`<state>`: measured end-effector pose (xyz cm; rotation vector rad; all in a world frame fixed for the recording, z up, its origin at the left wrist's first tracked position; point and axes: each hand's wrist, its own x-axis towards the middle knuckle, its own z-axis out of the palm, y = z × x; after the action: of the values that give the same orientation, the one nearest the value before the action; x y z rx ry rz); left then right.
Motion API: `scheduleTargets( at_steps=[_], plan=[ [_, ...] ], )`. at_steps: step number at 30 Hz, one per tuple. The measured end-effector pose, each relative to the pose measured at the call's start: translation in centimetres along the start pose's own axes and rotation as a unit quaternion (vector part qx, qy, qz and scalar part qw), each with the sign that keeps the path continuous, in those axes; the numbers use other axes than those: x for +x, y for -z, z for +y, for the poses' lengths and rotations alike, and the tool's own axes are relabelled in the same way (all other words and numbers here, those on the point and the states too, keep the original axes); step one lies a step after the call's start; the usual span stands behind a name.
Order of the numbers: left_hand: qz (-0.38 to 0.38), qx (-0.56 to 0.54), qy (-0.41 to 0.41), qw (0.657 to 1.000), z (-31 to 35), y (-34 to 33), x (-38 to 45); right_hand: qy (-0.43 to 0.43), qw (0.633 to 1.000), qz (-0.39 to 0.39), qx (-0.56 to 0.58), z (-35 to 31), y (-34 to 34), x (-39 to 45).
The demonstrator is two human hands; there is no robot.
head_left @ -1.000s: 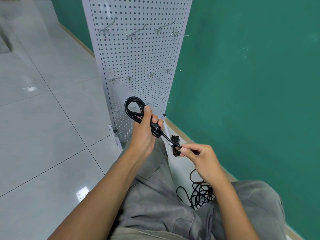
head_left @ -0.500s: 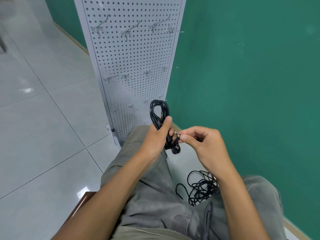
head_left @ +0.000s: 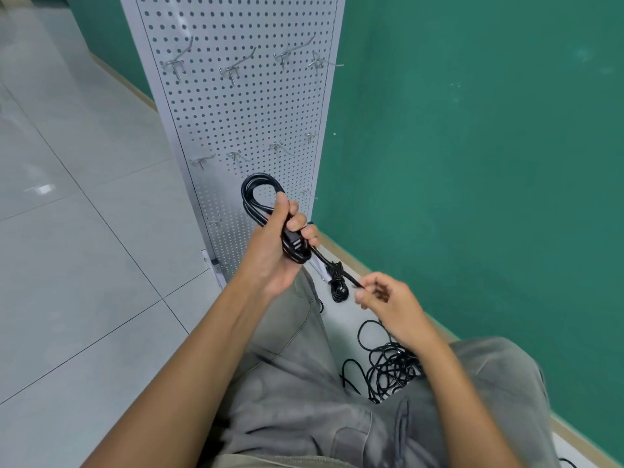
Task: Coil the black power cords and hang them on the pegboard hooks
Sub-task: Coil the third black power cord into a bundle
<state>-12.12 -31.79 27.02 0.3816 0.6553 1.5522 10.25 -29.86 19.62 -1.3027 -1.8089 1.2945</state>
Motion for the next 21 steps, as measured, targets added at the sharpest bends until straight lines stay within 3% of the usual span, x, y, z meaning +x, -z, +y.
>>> scheduleTargets(
  at_steps=[3,6,13,21],
  plan=[
    [-0.011,0.034,-0.007,0.999,0.8,-1.2,0.8,-0.05,0.989,-0.057,-0.126,3.6,0.7,0.7],
    [-0.02,0.065,0.001,0.998,0.9,-2.6,1.5,-0.091,0.977,-0.032,-0.19,6.5,2.2,1.7],
    [-0.035,0.138,0.051,0.989,-0.4,-5.0,3.6,-0.104,0.966,0.203,-0.123,5.5,7.7,3.9],
    [-0.085,0.172,0.082,0.978,-3.1,-10.3,4.7,0.019,0.918,0.395,-0.036,-5.5,17.3,4.5]
  ],
)
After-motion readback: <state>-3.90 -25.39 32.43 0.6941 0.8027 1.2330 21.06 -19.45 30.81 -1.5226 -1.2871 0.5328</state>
